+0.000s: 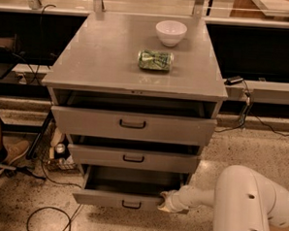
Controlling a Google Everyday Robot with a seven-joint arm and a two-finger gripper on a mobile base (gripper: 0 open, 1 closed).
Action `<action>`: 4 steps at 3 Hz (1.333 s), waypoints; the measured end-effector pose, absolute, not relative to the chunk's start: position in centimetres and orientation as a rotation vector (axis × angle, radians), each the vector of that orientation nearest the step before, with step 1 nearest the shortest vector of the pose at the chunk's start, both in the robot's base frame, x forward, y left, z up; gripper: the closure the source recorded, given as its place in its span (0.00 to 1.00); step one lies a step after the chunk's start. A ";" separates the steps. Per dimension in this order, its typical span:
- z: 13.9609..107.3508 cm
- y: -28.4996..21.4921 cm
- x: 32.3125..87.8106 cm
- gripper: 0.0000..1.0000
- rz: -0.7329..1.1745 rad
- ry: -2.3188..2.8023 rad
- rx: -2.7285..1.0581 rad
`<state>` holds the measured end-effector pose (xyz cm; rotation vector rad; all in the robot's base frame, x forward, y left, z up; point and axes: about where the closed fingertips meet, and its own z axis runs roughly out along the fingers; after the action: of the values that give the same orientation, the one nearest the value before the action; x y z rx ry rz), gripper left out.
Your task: Open bottom drawer
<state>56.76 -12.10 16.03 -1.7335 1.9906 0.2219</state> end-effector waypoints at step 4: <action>16.0 -13.0 51.0 1.00 0.315 2.045 -1.629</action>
Offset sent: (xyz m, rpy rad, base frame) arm -0.2601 -0.0490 -0.0133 0.3063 0.1957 -0.3210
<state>50.95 -13.04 16.02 -1.6291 2.0447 0.3149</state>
